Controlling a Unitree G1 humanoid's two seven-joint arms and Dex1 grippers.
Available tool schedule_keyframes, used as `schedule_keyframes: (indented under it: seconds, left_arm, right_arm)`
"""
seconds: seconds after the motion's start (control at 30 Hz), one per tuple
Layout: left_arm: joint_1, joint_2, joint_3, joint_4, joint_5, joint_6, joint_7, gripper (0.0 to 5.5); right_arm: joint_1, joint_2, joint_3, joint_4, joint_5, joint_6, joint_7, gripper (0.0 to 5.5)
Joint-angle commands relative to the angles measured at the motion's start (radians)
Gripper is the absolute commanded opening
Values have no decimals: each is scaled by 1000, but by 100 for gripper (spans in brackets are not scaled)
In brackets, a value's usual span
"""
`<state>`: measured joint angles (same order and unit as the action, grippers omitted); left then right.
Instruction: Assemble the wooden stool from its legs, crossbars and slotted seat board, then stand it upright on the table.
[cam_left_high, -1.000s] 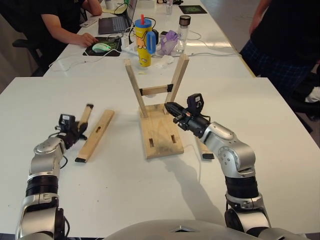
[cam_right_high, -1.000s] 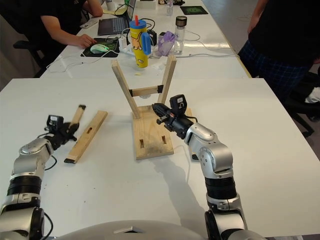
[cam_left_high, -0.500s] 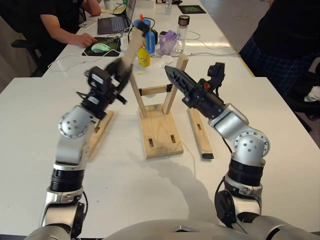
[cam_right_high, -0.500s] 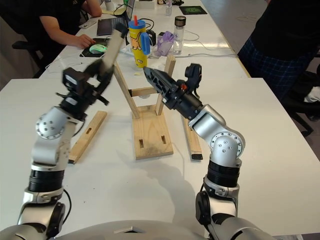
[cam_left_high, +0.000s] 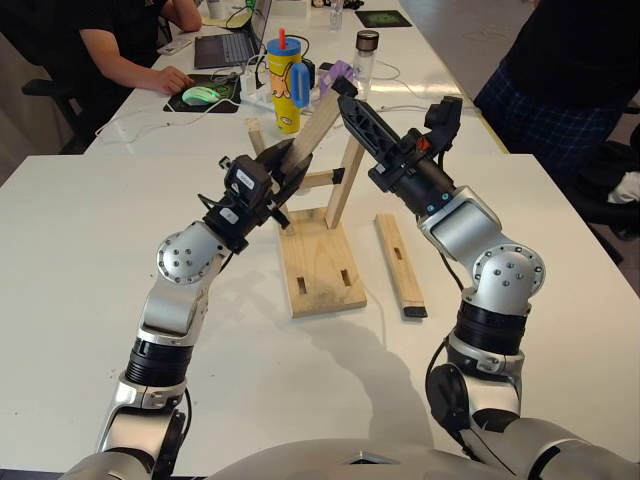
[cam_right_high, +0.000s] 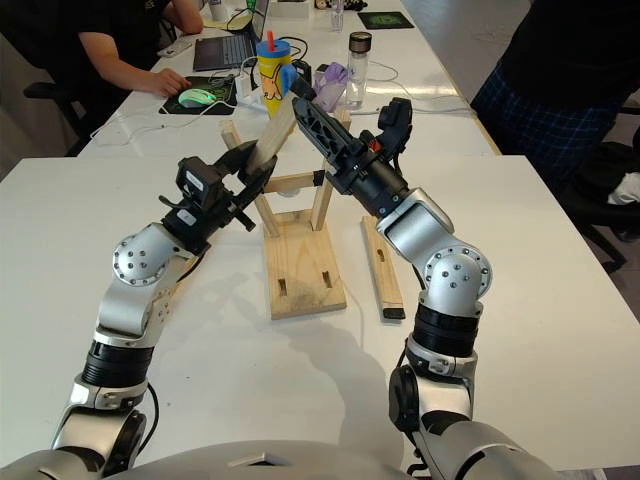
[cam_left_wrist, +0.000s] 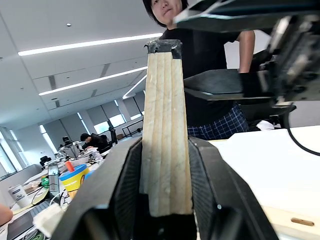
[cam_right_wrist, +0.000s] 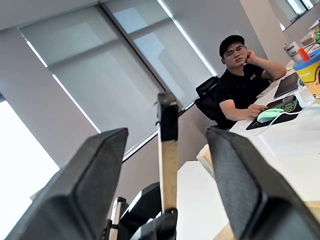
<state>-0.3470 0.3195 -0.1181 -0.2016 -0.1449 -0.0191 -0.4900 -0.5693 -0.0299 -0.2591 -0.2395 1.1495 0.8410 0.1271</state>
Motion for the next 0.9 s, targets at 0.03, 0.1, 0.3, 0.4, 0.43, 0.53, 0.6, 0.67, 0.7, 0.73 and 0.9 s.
schedule_keyframes:
  seconds: [0.03,0.1,0.3,0.4,0.43,0.53,0.6,0.67,0.7,0.73,0.9]
  left_arm:
    - [16,-4,-12,9,-4,-5,-25,131]
    - [18,-7,-20,3,-5,-1,-32,131]
    - [31,-11,-28,-2,-16,16,-46,131]
    - [36,-12,-26,-6,-18,24,-48,131]
    - [37,-11,-25,-7,-19,28,-49,131]
    - [33,-12,-23,-2,-24,38,-52,131]
    - [29,-11,-22,-1,-28,49,-53,131]
    - [26,-11,-24,-4,-29,60,-55,131]
    - [24,-15,-24,-8,-40,74,-59,131]
    - [23,-16,-24,-13,-46,84,-61,131]
    - [27,-27,-5,-45,-87,129,-65,174]
  right_arm:
    - [-19,27,5,16,30,-24,-21,289]
    - [-25,33,2,21,37,-33,-30,271]
    - [-24,40,-3,13,79,-50,-54,180]
    - [-19,37,1,4,88,-53,-62,129]
    - [-17,36,3,2,90,-53,-65,112]
    - [-5,31,12,0,91,-53,-69,71]
    - [1,26,18,1,85,-52,-68,58]
    - [11,18,30,6,66,-53,-63,55]
    - [23,7,42,10,41,-56,-56,54]
    - [36,-4,57,10,15,-59,-45,53]
    - [77,-29,77,21,-54,-90,-10,44]
